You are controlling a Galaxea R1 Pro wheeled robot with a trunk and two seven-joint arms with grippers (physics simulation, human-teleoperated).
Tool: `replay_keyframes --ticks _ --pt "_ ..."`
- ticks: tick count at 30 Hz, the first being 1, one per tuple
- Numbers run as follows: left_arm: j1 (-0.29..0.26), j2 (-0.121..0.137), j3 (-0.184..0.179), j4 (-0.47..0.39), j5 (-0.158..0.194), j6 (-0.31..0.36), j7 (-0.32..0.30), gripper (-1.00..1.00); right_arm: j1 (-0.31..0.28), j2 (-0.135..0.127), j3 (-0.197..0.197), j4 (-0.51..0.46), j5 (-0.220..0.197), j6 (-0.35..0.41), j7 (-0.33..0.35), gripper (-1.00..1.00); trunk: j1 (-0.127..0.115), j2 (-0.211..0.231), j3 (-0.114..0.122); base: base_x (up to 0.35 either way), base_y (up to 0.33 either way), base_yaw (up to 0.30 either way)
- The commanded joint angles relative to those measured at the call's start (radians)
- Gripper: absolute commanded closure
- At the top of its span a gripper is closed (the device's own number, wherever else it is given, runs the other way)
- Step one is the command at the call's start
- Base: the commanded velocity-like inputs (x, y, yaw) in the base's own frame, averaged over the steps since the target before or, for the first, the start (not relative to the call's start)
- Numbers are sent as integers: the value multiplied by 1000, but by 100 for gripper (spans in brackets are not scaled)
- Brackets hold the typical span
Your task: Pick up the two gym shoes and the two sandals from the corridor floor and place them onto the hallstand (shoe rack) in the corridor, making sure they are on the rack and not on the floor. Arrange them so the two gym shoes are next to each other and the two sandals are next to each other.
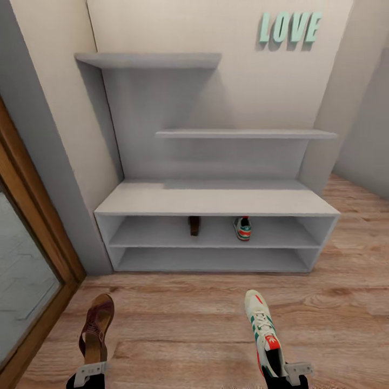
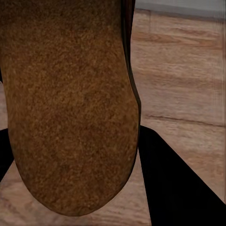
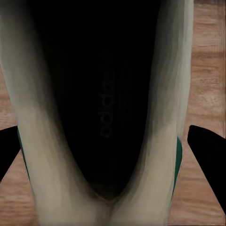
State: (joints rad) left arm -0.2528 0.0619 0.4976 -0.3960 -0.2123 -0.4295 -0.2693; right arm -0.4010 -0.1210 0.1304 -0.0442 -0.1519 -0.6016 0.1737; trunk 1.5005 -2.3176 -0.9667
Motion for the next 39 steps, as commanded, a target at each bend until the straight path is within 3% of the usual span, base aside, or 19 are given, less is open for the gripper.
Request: replay_keyframes --ticks 1,15,31,39 --pt "-1 -1 9 0 -12 -4 -4 100 -1 0 7 1 -11 -3 4 100 0 0 -1 0 31 -263" --pt "-1 -1 9 0 -12 -3 -4 100 -1 0 7 1 -11 -3 4 100 0 0 -1 0 5 -243" --pt "-2 -5 3 2 -18 3 -4 100 -1 -3 6 -3 -11 -4 3 100 0 0 -1 0 0 -7" --pt "-19 -8 -2 14 -24 19 -3 100 -1 -34 -1 -4 -14 -3 -34 100 0 0 -1 0 0 0"
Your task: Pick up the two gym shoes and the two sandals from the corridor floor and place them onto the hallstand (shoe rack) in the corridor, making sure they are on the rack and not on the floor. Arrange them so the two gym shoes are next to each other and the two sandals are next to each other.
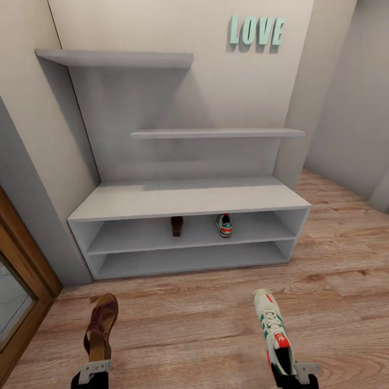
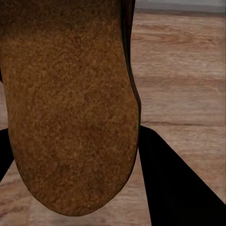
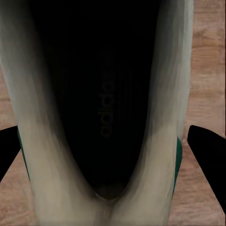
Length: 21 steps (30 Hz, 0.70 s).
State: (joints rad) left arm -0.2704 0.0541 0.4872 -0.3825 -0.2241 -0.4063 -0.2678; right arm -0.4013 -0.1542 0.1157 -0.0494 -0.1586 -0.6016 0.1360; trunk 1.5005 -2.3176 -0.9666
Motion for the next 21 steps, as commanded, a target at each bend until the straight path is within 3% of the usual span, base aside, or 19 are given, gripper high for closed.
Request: replay_keyframes --ticks 1,7,9,14,21 --pt "-2 -1 9 0 -13 -2 -4 100 -1 -4 14 1 -8 -3 -8 100 0 0 -1 0 0 0" --pt "-58 -5 8 -11 -31 78 1 100 -1 -24 -24 -1 -9 0 -163 100 0 0 -1 0 0 0" --pt "-107 -7 8 -12 -47 147 18 100 -1 -27 -63 -1 -9 0 -211 100 0 0 -1 0 0 0" --pt "-220 -20 4 -13 -104 280 76 100 -1 -35 -122 -1 -8 2 -240 100 0 0 -1 0 0 0" --pt "-368 -57 -30 -13 -204 441 152 100 -1 -36 -133 -3 -5 3 -240 100 0 0 -1 0 0 0"
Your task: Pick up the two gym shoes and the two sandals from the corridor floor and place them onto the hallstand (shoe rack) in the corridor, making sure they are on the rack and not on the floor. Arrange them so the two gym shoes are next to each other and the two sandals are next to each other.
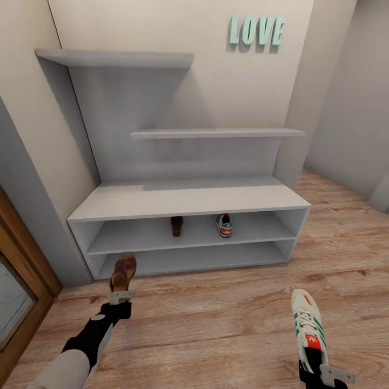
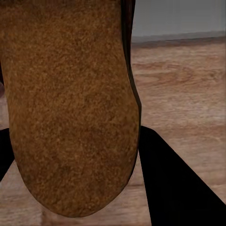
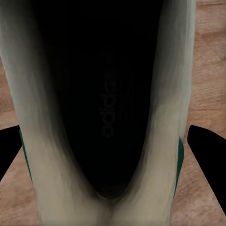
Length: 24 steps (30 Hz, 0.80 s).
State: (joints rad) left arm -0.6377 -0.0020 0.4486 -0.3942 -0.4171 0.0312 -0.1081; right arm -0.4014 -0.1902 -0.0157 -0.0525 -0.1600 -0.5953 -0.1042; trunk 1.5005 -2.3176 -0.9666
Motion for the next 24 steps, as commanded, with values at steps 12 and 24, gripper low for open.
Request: replay_keyframes --ticks 12,24 --pt "-162 -59 -83 6 -43 202 81 100 -1 8 2 0 0 -3 2 100 0 0 -1 0 0 0" --pt "-159 -51 -102 -11 -45 209 70 100 -1 9 0 0 -2 -1 6 100 0 0 -1 0 0 0"
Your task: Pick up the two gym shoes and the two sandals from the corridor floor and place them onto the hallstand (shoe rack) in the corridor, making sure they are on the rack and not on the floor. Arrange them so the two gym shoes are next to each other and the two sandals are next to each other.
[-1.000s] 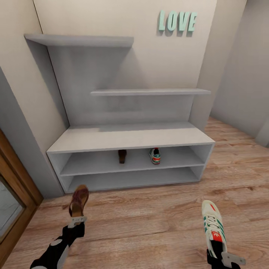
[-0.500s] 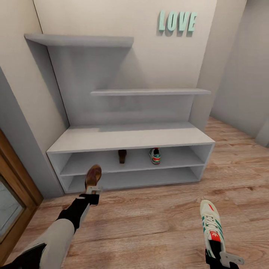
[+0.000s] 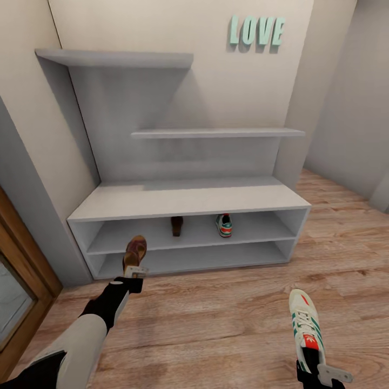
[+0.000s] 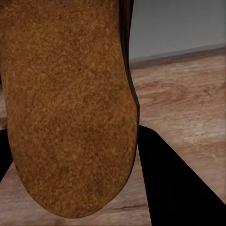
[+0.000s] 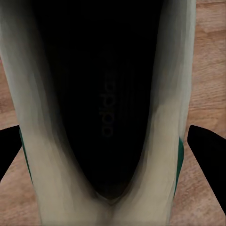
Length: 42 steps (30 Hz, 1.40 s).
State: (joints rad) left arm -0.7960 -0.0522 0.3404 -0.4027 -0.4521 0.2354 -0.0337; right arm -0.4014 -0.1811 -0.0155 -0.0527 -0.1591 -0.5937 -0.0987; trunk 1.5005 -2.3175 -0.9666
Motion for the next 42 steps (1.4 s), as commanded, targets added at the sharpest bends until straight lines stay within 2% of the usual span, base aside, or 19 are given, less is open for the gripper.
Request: replay_keyframes --ticks 1,4,23,30,33,35,42 --pt "0 0 6 -2 -9 6 -5 100 -1 0 -1 0 -4 -3 0 100 0 0 -1 0 0 0" --pt "0 1 6 -2 -9 6 -6 100 -1 0 -2 0 -4 -3 1 100 4 -7 -6 0 0 0" --pt "0 3 6 -1 -8 8 -5 100 -1 -1 -9 0 -6 -3 -1 100 76 -140 -93 0 0 0" --pt "0 4 6 -1 -8 8 -5 100 -1 -1 -7 0 -5 -3 -1 100 100 -183 -118 0 0 0" --pt "6 10 4 -7 0 3 -10 100 -1 3 -1 2 0 -5 0 100 100 -183 -118 0 0 0" --pt "8 -2 2 -16 14 -1 -19 100 -1 5 -1 2 0 -5 -1 100 100 -183 -118 0 0 0" --pt "-21 -17 0 -13 3 28 -2 100 -1 14 -1 1 0 -4 0 100 100 -183 -118 0 0 0"
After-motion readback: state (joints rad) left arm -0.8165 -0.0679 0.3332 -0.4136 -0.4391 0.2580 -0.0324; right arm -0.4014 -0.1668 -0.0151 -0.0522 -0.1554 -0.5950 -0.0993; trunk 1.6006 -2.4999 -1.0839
